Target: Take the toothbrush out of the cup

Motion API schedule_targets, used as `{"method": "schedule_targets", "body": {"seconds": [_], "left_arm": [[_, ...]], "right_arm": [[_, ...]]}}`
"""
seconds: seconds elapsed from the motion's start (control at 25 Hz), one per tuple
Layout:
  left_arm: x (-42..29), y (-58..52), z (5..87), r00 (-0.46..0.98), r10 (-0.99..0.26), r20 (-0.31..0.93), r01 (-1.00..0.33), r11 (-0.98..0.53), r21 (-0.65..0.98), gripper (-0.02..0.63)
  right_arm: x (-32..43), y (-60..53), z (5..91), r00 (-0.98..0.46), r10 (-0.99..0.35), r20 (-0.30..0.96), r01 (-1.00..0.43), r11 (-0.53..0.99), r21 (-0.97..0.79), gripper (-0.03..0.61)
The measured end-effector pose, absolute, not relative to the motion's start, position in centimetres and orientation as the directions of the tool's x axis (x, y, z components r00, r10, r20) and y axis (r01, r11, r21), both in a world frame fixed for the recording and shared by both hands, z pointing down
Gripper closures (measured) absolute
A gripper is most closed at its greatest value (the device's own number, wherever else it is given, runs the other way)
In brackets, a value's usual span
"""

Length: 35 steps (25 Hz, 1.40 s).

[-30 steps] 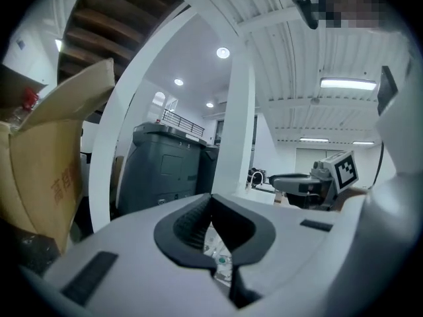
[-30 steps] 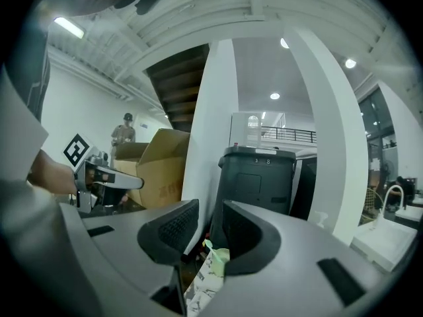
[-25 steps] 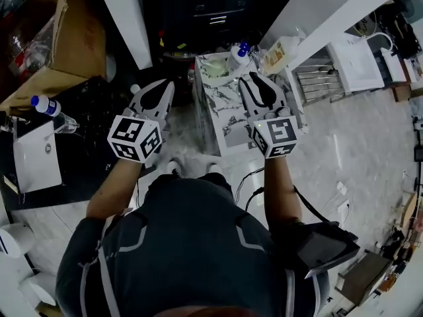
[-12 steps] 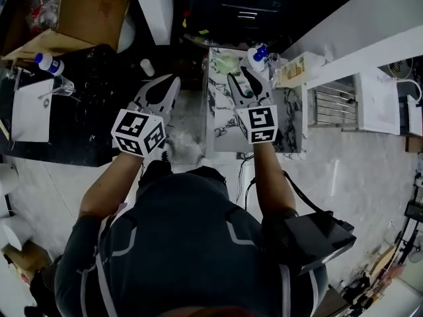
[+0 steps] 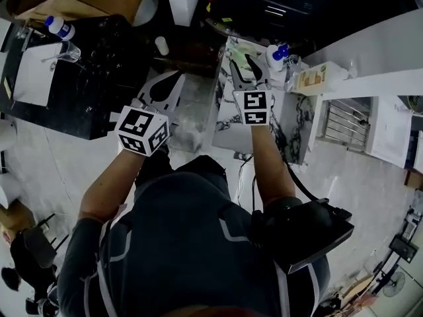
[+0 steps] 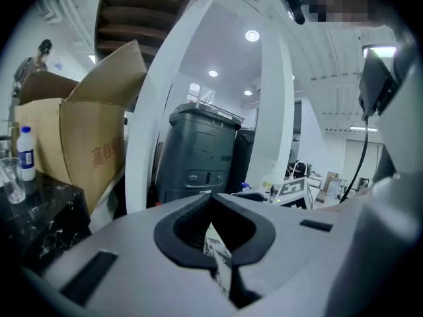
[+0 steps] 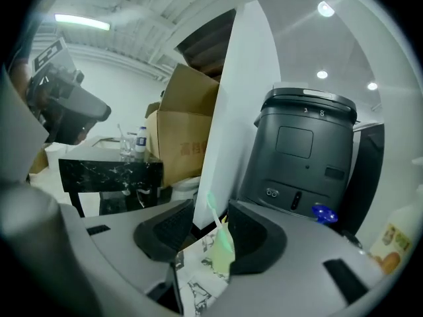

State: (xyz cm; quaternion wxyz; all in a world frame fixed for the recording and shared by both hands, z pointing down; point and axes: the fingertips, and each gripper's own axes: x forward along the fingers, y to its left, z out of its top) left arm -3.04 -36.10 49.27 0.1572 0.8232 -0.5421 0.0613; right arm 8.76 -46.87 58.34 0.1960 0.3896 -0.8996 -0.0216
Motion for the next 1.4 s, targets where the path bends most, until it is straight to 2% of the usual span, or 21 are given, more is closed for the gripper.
{"method": "schedule_targets", "body": {"seconds": [0.28, 0.76, 1.4], "left_arm": [[-5.4, -35.3, 49.2, 0.321, -0.909, 0.268, -0.945, -0.289, 0.15, 0.604], [-7.3, -32.2, 51.0, 0.255, -0.918, 0.302, -0.964, -0.218, 0.151, 0.604], [-8.6, -30.5, 52.3, 0.24, -0.916, 0.32, -0.968, -0.201, 0.15, 0.604]], "right_arm": [[7.3, -48.9, 61.3, -0.606, -0.711, 0.357, -0.674, 0.697, 0.246, 0.4], [6.5, -52.0, 64.9, -0.499, -0.766, 0.406, -0.68, 0.636, 0.364, 0.408], [6.4, -52.6, 65.4, -0.442, -0.8, 0.406, -0.668, 0.595, 0.447, 0.528]]}}
